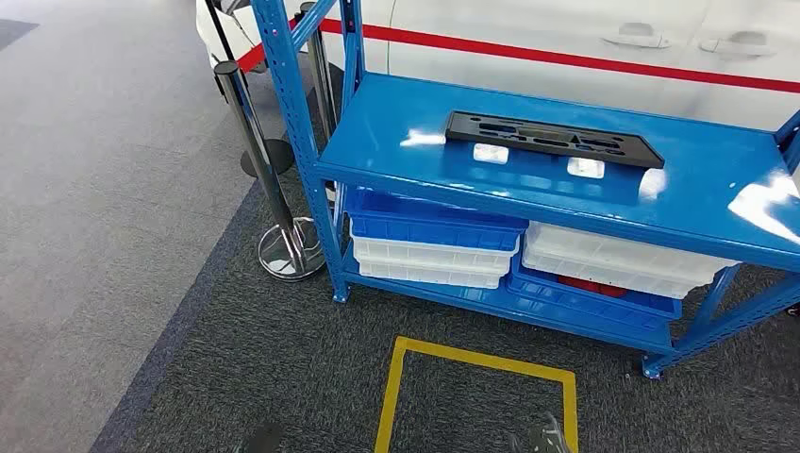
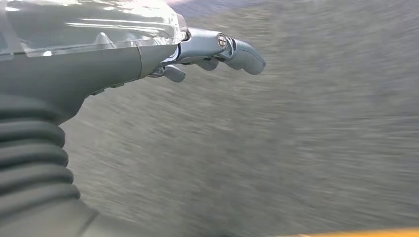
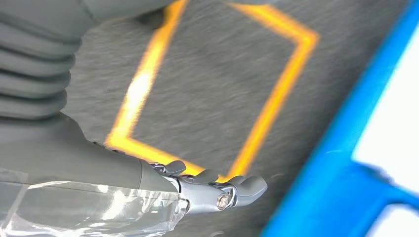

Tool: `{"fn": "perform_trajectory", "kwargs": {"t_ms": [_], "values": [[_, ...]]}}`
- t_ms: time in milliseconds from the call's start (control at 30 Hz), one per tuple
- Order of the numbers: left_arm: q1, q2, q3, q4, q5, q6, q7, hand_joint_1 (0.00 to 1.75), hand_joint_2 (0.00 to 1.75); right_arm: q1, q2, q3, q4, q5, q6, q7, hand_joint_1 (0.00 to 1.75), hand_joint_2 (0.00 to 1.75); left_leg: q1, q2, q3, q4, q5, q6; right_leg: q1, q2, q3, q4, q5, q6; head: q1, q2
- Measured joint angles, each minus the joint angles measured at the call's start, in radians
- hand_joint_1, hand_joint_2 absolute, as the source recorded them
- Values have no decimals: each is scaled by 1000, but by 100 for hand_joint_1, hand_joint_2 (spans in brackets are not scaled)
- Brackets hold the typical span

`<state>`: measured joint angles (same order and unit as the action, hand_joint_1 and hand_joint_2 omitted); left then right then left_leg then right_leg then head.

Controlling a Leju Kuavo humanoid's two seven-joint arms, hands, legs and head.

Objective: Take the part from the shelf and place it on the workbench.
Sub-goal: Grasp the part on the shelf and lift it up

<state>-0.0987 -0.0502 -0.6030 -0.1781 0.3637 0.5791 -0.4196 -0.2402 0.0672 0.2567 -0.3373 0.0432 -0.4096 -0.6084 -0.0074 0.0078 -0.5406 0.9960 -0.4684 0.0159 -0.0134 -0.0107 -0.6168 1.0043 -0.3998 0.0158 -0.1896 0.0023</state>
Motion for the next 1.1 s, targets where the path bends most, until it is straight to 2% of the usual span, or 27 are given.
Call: {"fn": "perform_trajectory", "kwargs": {"t_ms": [33,67,133,267,400,533,733,1100], "values": [[-3,-4,11,-1,8,-10,-14,0,175,-4,-4,0,-18,13,6,-5,0,58,0,0,0,0,0,0,0,0,0,0,0,0,0,0],[-6,-7,20,-3,13,-19,-26,0,175,-10,-8,2,-38,28,10,-6,0,87,0,0,0,0,1,0,0,0,0,0,1,0,0,0],[-18,-21,53,-8,30,-52,-63,0,175,-35,-25,7,-113,90,8,-8,0,175,-1,0,-1,0,2,0,-1,0,-2,0,2,1,0,0],[-38,-42,79,-15,29,-95,-89,0,175,-109,-95,35,-289,259,-56,47,0,175,-3,0,-6,1,6,3,-3,1,-6,0,7,4,0,0],[-35,-58,89,-17,28,-102,-102,0,175,-210,-184,60,-419,374,-73,90,0,175,-3,1,-8,2,8,4,-3,1,-10,0,10,4,0,0],[-27,-67,102,-17,37,-113,-104,0,175,-317,-238,88,-446,458,-86,99,0,0,-4,1,-10,3,9,4,-4,2,-13,0,12,6,0,0],[-29,-71,121,-17,50,-134,-96,0,175,-477,-278,137,-430,476,-19,133,0,0,-4,1,-14,3,13,5,-4,1,-17,0,15,6,0,0],[-24,-91,124,-17,38,-203,-68,0,175,-511,-269,232,-327,471,43,183,0,0,-4,0,-16,3,13,4,-4,1,-18,0,15,6,0,0]]}}
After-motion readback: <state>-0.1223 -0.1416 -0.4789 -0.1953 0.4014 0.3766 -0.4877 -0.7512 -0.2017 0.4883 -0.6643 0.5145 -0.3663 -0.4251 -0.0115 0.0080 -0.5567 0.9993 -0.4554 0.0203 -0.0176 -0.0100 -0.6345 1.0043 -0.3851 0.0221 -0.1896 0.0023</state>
